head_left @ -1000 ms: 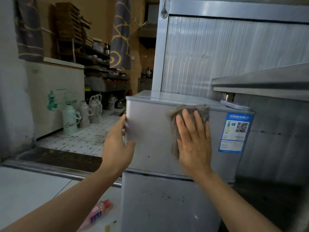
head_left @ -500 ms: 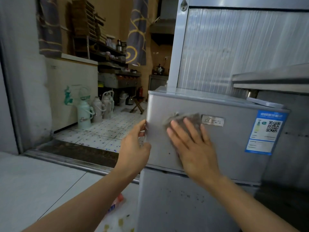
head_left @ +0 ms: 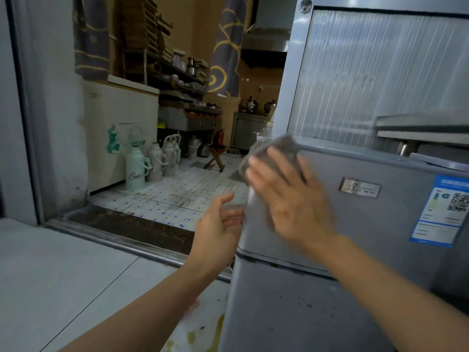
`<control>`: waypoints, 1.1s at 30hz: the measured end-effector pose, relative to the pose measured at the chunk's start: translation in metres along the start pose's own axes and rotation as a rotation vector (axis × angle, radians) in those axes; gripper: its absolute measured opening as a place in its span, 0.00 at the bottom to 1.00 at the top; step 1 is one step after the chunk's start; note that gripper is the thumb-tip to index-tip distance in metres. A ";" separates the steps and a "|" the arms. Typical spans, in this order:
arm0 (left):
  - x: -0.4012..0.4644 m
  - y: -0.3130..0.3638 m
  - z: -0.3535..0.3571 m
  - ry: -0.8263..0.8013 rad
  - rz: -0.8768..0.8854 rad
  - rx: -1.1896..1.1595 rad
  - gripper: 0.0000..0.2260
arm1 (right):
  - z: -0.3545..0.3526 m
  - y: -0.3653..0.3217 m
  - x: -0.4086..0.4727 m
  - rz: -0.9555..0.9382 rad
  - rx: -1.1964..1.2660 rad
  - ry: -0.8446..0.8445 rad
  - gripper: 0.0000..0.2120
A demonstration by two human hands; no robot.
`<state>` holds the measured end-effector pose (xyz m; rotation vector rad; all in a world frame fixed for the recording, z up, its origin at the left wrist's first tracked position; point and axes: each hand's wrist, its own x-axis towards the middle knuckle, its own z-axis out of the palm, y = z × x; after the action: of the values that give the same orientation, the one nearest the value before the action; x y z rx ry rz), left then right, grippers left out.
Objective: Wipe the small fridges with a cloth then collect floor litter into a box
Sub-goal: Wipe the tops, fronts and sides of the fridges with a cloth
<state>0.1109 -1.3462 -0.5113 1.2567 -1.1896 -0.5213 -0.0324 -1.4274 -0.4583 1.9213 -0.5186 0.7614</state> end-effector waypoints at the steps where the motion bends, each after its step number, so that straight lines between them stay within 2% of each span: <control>1: 0.000 -0.003 -0.001 0.001 -0.007 -0.007 0.23 | 0.002 -0.009 -0.011 -0.081 -0.006 -0.038 0.29; 5: -0.006 -0.009 -0.005 -0.025 -0.043 -0.020 0.25 | -0.004 -0.013 -0.015 -0.249 -0.065 -0.143 0.27; 10: 0.001 -0.015 -0.002 -0.028 -0.079 -0.011 0.26 | -0.009 0.012 0.034 -0.011 -0.034 0.040 0.22; 12: 0.000 -0.021 0.000 -0.006 -0.100 -0.009 0.26 | -0.002 -0.001 0.019 0.005 -0.012 0.037 0.23; 16: -0.010 -0.040 0.002 0.037 -0.150 -0.040 0.25 | 0.014 -0.049 -0.051 -0.243 0.001 -0.135 0.29; 18: -0.014 -0.046 0.003 0.047 -0.165 -0.057 0.23 | 0.018 -0.058 -0.070 -0.293 -0.019 -0.209 0.32; 21: -0.020 -0.041 0.009 0.042 -0.157 -0.048 0.20 | 0.017 -0.042 -0.068 -0.348 -0.027 -0.191 0.30; 23: -0.021 -0.031 0.013 0.019 -0.129 -0.038 0.20 | 0.010 -0.016 -0.056 -0.266 -0.028 -0.116 0.27; 26: -0.019 -0.014 0.021 -0.013 -0.086 0.001 0.23 | 0.002 0.018 -0.041 -0.039 -0.051 0.014 0.25; 29: -0.025 -0.007 0.029 0.001 -0.023 0.104 0.25 | 0.006 0.014 -0.061 0.105 -0.014 0.038 0.27; 31: -0.033 -0.007 0.035 0.011 0.023 0.171 0.25 | 0.015 -0.008 -0.100 0.052 0.005 -0.008 0.28; 33: -0.040 -0.006 0.042 -0.005 0.048 0.234 0.28 | 0.016 -0.021 -0.134 -0.116 -0.020 -0.088 0.30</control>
<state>0.0607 -1.3326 -0.5379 1.4212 -1.3099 -0.3578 -0.1103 -1.4281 -0.5709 1.9542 -0.4624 0.5972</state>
